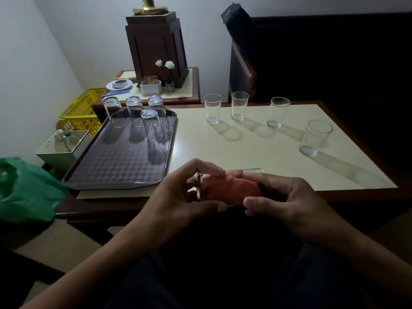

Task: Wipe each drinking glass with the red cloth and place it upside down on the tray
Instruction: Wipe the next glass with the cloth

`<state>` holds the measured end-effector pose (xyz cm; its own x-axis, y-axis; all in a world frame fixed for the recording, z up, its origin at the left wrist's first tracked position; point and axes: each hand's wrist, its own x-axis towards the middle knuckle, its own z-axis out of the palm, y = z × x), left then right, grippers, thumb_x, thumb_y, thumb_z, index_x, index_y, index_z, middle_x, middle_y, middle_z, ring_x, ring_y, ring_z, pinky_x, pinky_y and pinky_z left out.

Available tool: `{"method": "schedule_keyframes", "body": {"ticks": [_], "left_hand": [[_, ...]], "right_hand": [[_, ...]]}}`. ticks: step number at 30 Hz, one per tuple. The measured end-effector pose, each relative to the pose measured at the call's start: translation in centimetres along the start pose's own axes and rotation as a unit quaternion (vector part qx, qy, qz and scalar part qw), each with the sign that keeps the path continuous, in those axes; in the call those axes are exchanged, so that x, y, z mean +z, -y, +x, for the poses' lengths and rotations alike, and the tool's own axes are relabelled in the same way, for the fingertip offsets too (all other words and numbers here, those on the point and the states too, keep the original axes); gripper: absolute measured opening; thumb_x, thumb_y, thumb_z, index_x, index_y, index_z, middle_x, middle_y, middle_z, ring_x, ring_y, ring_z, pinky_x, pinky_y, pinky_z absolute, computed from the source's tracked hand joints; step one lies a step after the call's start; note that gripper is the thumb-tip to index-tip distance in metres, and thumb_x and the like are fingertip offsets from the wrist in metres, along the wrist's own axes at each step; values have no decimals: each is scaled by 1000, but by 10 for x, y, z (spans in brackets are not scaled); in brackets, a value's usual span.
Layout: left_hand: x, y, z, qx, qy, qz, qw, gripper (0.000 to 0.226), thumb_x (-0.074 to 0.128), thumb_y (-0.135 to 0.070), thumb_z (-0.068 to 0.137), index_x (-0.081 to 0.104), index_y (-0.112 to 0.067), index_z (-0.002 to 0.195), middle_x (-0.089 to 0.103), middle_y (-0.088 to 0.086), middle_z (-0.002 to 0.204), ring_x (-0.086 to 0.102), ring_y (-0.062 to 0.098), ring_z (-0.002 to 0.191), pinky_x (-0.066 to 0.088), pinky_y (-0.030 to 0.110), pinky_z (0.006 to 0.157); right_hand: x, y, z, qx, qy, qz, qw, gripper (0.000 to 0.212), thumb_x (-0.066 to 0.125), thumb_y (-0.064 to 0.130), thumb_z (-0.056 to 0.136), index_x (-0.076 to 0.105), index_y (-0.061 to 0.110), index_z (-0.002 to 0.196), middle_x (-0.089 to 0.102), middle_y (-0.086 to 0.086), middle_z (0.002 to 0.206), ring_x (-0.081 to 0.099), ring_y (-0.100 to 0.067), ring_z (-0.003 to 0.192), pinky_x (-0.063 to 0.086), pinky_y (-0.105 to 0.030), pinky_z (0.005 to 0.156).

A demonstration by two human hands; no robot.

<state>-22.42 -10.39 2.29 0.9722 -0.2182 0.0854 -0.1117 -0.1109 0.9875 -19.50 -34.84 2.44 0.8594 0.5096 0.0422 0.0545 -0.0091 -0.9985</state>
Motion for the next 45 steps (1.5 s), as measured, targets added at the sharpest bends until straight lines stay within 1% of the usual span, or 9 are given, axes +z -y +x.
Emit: {"method": "schedule_keyframes", "body": {"ticks": [7,13,18,26,31,36,39,42,45], "left_hand": [[7,-12,3,-152,-10,-136,979,41,66,-34,91,61,-2,116,67,16,88,62,23,63,50,26,55],[1,-7,-2,-61,-23,-29,997,59,90,-10,72,69,-24,125,71,23,117,72,47,101,60,54,89],[8,-12,5,-157,-62,-169,971,43,72,-35,85,62,-3,111,65,14,84,62,24,59,50,23,50],[4,-6,-2,-28,-57,-41,997,56,85,-6,72,70,-22,123,75,15,112,75,26,94,61,41,87],[9,-14,2,-128,-19,-142,981,46,69,-27,87,60,-1,125,70,16,91,69,27,71,59,27,63],[-1,-8,-2,-33,-13,-22,999,55,81,5,80,64,-18,127,72,20,115,71,29,95,58,42,85],[1,-9,-1,-72,-15,-54,996,49,81,-16,88,61,-25,132,71,15,121,73,32,92,61,40,79],[4,-13,0,-135,20,-120,983,38,68,-42,96,64,-12,118,72,12,92,63,32,68,53,30,57],[0,-8,0,-71,8,-50,996,37,80,-22,88,66,-13,122,72,12,89,67,27,76,56,30,67]], "right_hand": [[-1,-4,-1,-38,-32,2,999,41,78,2,76,78,9,116,80,1,121,75,-14,116,55,-16,94],[-1,1,-1,1,2,18,1000,37,78,7,80,83,25,112,82,2,95,76,-7,87,57,-17,78],[-2,-4,-1,-36,-22,7,999,47,78,-2,78,77,13,123,81,-4,119,76,-16,114,55,-17,94],[-6,0,1,5,-11,40,999,44,77,2,78,81,21,117,81,2,95,75,-5,85,57,-17,76],[-3,-5,1,-43,-48,9,998,48,79,2,72,78,18,117,83,3,112,76,-7,107,56,-14,89],[-1,0,0,-28,-11,21,999,49,77,3,79,83,36,114,81,5,116,76,-3,95,56,-15,83],[-3,-4,1,-41,-28,27,998,48,77,0,78,81,20,120,81,-1,118,77,-11,109,57,-17,90],[-3,-11,0,-61,-30,12,998,47,78,-1,77,75,9,123,79,-3,125,73,-17,121,55,-20,98],[0,-9,0,-49,-11,-6,999,50,77,0,80,74,16,127,79,2,126,72,-13,121,53,-17,98]]}}
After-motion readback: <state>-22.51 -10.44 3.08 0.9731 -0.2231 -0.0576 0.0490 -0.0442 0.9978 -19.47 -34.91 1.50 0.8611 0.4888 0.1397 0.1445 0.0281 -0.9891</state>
